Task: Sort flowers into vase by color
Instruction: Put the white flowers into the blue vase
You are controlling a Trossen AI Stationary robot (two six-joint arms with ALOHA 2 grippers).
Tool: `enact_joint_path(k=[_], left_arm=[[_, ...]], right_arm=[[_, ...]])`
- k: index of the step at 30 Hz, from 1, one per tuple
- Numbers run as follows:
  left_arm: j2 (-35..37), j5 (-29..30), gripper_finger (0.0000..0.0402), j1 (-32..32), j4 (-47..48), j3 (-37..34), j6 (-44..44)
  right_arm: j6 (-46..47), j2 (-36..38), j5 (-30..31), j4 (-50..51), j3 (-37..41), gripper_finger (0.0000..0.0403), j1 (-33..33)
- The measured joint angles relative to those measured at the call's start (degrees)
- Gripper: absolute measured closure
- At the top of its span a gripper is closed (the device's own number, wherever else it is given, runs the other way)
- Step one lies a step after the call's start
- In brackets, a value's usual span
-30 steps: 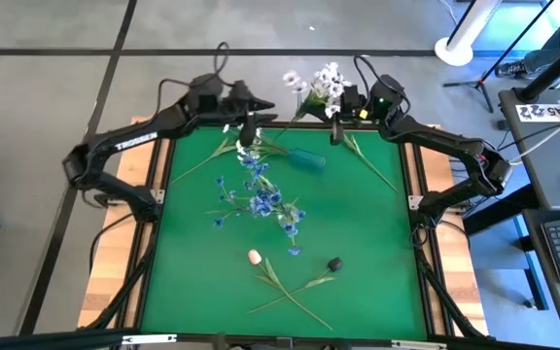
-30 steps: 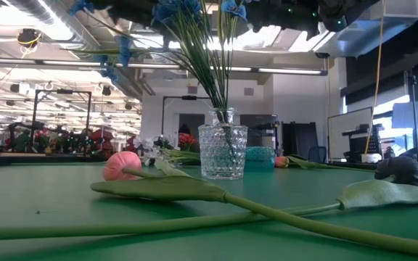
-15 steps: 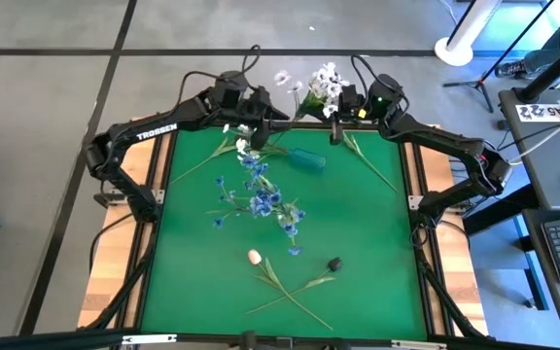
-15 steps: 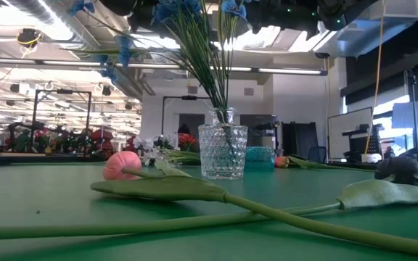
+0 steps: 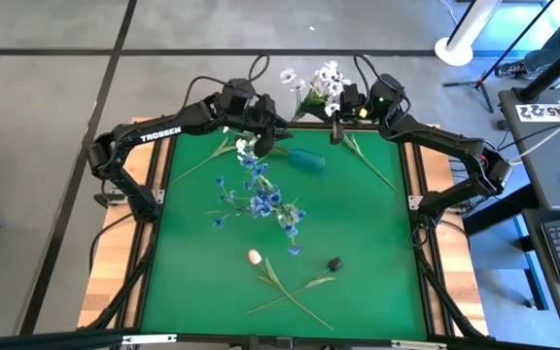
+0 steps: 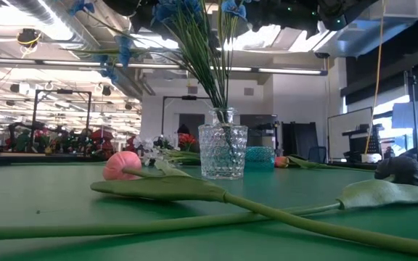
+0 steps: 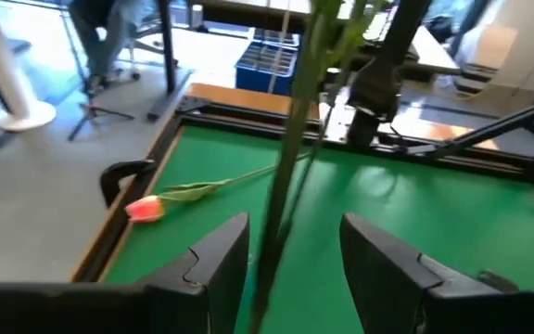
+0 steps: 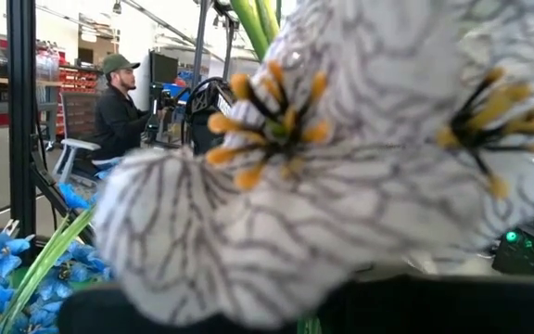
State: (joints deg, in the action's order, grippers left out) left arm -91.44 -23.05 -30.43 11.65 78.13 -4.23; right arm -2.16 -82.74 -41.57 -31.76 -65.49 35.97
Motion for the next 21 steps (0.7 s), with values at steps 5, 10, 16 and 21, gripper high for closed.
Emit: enact_joint_path(k=[5,10,16,21], left_arm=[[0.0,7.8,0.0286,-0.1,0.1,0.0,-0.6],[0.0,9.2,0.0375,-0.2,0.4,0.0,-0.6],[0.0,9.6,0.0393,-0.2,0.4,0.0,-0.6],[0.6,11.8,0.0394,0.0,0.7,0.0,0.4]], right_arm=[[0.3,0.0,0.0,0.3,0.0,0.0395,0.0],[0.2,0.0,0.1,0.9,0.0,0.0395,0.0],[0.0,0.0,1.1,1.3,0.0,0.0388,0.1],[-1.3,1.1,1.0,4.0,0.0,0.0329,0.9]])
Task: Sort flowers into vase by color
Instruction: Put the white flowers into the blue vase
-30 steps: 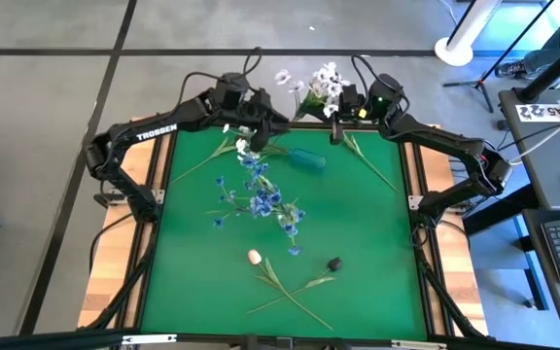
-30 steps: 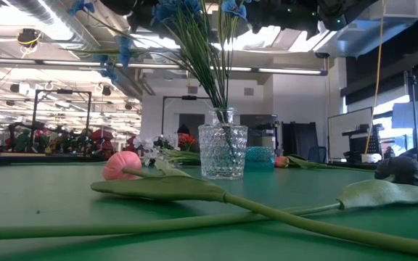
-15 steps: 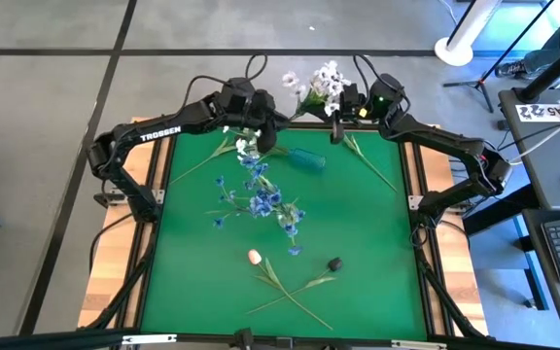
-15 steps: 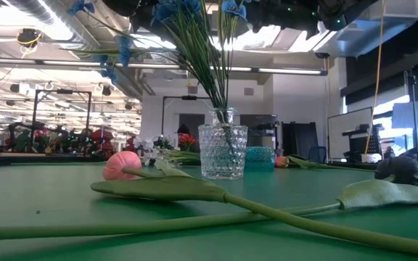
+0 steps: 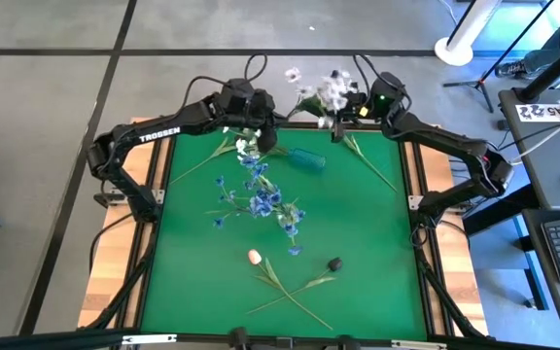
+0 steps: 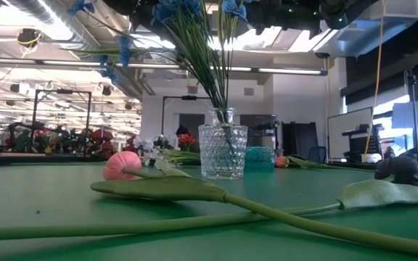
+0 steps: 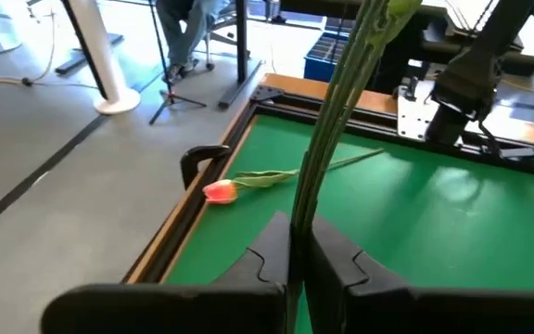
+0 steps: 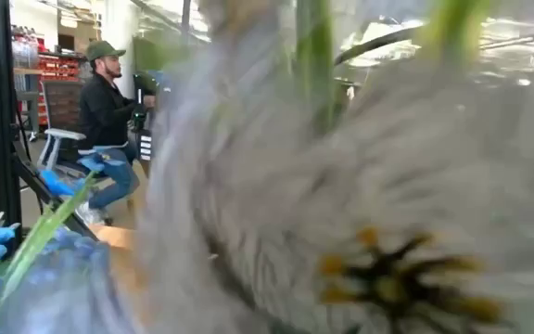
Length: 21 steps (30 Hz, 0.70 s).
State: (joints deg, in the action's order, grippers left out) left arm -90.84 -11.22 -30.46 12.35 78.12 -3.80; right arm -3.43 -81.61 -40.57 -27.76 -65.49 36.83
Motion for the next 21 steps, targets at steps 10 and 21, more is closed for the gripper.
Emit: enact_joint_path(k=[10,21], left_arm=[[7.4,0.4,0.0394,-3.2,1.6,0.0,0.9],[13.4,-2.9,0.0394,-7.4,2.2,0.0,2.4]], right_arm=[[-7.4,8.6,4.0,19.6,0.0,0.0145,0.3],[-13.5,3.2,18.1,42.6,0.0,0.0096,0.3]])
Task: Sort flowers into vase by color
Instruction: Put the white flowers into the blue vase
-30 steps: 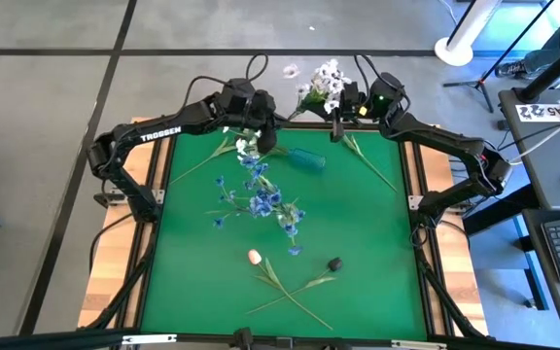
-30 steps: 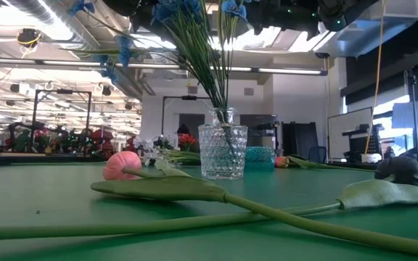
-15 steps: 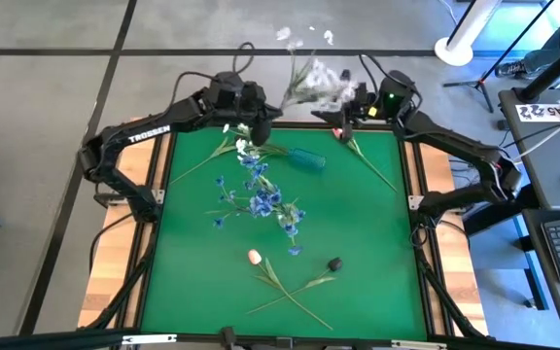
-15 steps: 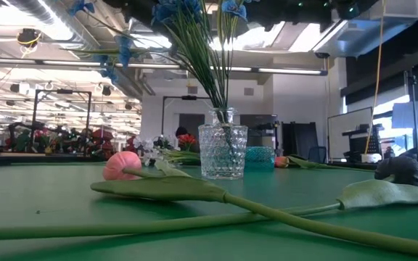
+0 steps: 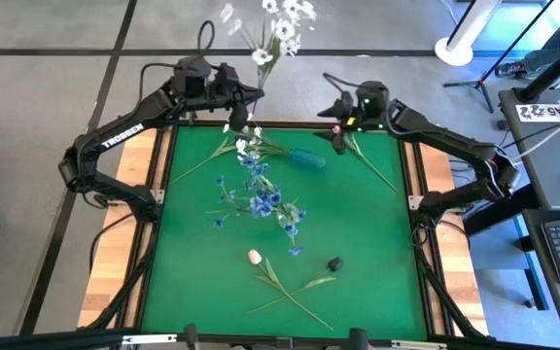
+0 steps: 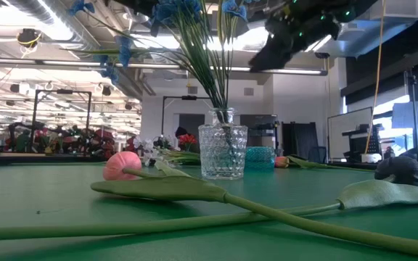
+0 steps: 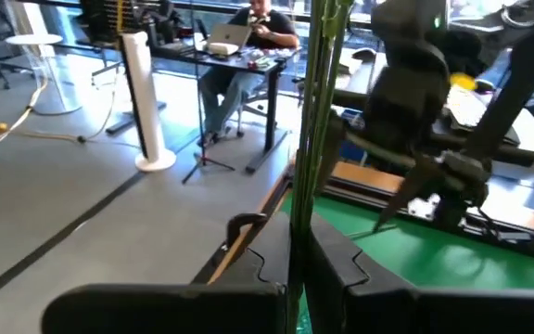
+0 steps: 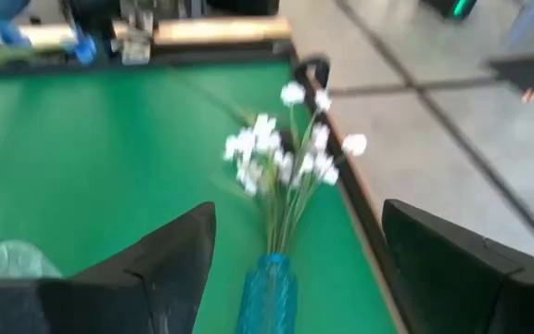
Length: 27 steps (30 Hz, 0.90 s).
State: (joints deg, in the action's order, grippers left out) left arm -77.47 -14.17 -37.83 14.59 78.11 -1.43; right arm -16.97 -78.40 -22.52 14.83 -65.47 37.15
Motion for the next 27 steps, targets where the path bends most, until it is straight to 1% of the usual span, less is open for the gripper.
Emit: enact_joint_path(k=[4,7,10,12,17,19,22,27], left_arm=[[0.1,-0.5,0.0394,-1.0,-0.8,-0.1,1.9],[1.4,-3.5,0.0394,-0.6,-5.0,-2.8,2.1],[3.8,-4.0,0.0394,-1.0,-12.2,-8.8,2.8],[5.6,-4.7,0.0394,-2.5,-17.6,-14.0,4.2],[8.7,-11.1,0.0394,-5.6,-32.9,-25.5,9.8],[8.8,-12.1,0.0394,-6.0,-36.7,-28.7,11.8],[9.0,-12.4,0.0394,-6.1,-39.3,-30.7,12.9],[9.0,-13.3,0.0394,-5.5,-39.1,-31.1,13.4]], right_arm=[[0.0,-4.9,1.0,2.4,0.0,0.0096,-0.1],[0.1,-8.8,1.0,3.8,0.0,0.0096,-0.1],[0.1,-11.9,2.5,5.2,0.0,0.0096,-0.1],[0.1,-13.5,3.0,6.3,0.0,0.0096,-0.1],[0.1,-17.0,4.4,7.0,-0.1,0.0096,-0.6],[0.1,-18.3,6.0,9.2,-1.0,0.0096,-0.9],[0.2,-20.9,8.4,12.6,-4.2,0.0096,-2.5],[0.1,-26.1,12.4,20.3,-11.4,0.0096,-5.1]])
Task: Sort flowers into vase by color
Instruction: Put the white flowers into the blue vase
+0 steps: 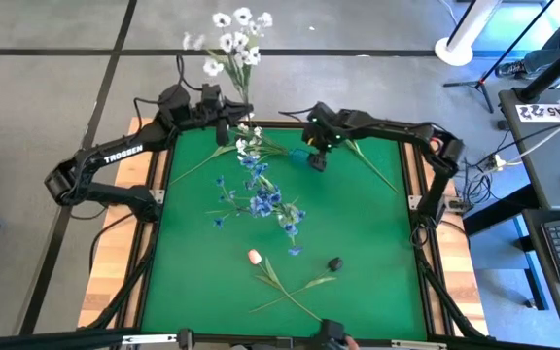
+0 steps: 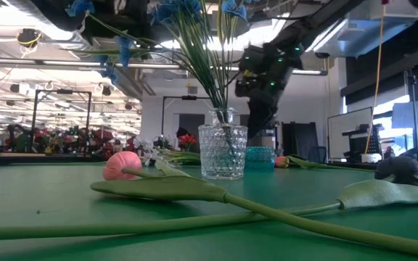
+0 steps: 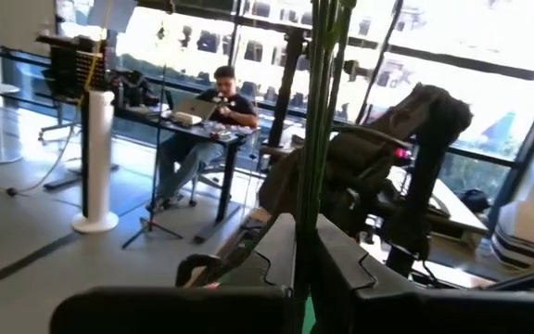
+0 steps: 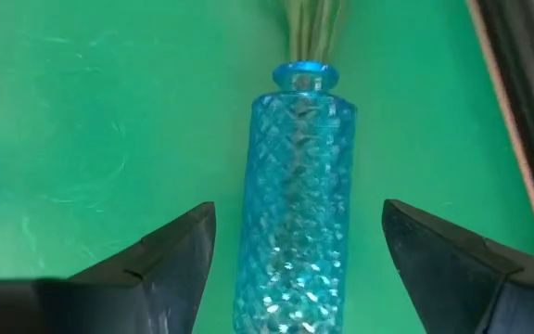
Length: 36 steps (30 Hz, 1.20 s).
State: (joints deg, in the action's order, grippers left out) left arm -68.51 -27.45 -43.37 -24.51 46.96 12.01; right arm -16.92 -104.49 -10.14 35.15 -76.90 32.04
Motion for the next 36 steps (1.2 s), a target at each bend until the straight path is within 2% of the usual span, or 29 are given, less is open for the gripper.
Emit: enact_joint_path(k=[4,8,18,21,24,25,29,36], left_arm=[[0.2,-1.1,0.0394,0.3,0.1,0.0,0.3],[0.2,-2.3,0.0394,0.3,0.6,0.0,0.9],[0.2,-2.3,0.0394,0.3,1.5,0.0,1.0],[0.2,-2.7,0.0394,0.3,1.5,0.0,1.0],[0.2,-3.5,0.0394,0.3,1.5,0.0,1.0],[0.2,-3.6,0.0394,0.3,1.5,0.0,1.0],[0.2,-3.6,0.0394,0.3,1.5,0.0,1.0],[0.3,-3.6,0.0391,0.3,1.6,0.0,1.1]], right_arm=[[0.1,-4.2,3.0,5.2,-5.3,0.0096,-0.7],[0.1,-7.9,3.2,7.6,-8.0,0.0096,-0.5],[0.1,-14.5,3.5,10.1,-8.9,0.0096,-0.5],[0.0,-14.8,3.5,10.0,-8.9,0.0116,-0.5],[-0.1,-14.7,3.5,9.3,-8.9,0.0157,-0.5],[-0.1,-14.7,3.4,9.2,-8.9,0.0157,-0.5],[0.1,-14.7,1.4,8.0,-8.9,0.0157,-0.5],[2.6,-14.6,-7.6,2.6,-8.9,0.0157,-0.5]])
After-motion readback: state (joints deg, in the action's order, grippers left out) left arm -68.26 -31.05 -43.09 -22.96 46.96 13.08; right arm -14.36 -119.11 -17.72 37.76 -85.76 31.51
